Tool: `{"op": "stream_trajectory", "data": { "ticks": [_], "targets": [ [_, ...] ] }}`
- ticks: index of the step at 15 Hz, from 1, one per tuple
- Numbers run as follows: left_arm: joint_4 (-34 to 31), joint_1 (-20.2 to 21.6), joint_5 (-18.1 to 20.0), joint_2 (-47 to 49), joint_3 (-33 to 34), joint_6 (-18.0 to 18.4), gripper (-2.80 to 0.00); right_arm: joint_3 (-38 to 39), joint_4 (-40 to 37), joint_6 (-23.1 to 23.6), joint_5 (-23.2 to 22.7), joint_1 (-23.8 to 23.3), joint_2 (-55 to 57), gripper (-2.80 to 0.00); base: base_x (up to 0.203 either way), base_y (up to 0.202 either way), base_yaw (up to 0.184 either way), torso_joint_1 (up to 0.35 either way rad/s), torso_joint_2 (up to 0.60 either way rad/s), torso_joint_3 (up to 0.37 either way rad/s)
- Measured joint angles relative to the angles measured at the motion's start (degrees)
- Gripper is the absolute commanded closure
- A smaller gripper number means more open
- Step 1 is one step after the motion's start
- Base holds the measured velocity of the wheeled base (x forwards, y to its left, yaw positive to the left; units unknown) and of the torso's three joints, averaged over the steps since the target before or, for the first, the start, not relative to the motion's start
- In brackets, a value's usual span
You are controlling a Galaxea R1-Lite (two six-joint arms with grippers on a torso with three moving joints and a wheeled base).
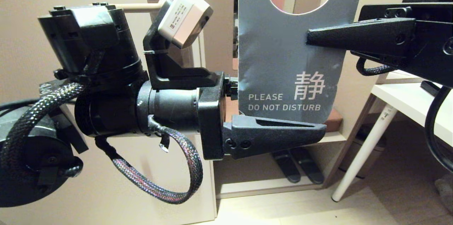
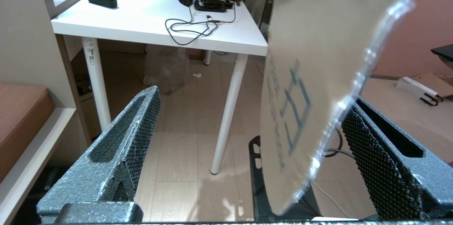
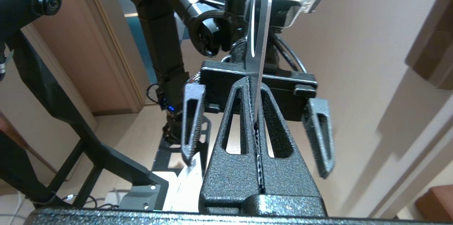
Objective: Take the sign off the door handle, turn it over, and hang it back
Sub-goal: Hand it to the other hand
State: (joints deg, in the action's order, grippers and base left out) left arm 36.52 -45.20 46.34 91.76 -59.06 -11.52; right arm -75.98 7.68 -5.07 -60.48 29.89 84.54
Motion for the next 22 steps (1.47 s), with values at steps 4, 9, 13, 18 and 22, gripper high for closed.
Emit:
{"op": "stream_trajectory", "data": {
  "ticks": [4,9,13,18,22],
  "targets": [
    [-0.01,0.00,-0.04,-0.09,0.00,-0.07,-2.80,0.57,0.11,0.09,0.01,0.40,-0.17,0.00,0.000,0.000,0.000,0.000,0.00,0.000],
    [0.05,0.02,-0.15,-0.13,0.11,0.06,-2.80,1.02,0.06,0.11,0.01,0.40,-0.41,0.00,0.000,0.000,0.000,0.000,0.00,0.000],
    [0.05,0.04,-0.20,-0.13,0.17,0.07,-2.80,1.10,0.06,0.11,0.04,0.40,-0.47,0.00,0.000,0.000,0.000,0.000,0.00,0.000],
    [0.08,0.03,-0.15,-0.13,0.16,0.06,-2.80,1.26,0.06,0.17,0.02,0.48,-0.50,0.00,0.000,0.000,0.000,0.000,0.00,0.000],
    [0.08,0.02,-0.27,-0.02,0.11,0.17,-2.80,1.45,0.12,0.17,0.01,0.72,-0.39,0.00,0.000,0.000,0.000,0.000,0.00,0.000]
  ]
}}
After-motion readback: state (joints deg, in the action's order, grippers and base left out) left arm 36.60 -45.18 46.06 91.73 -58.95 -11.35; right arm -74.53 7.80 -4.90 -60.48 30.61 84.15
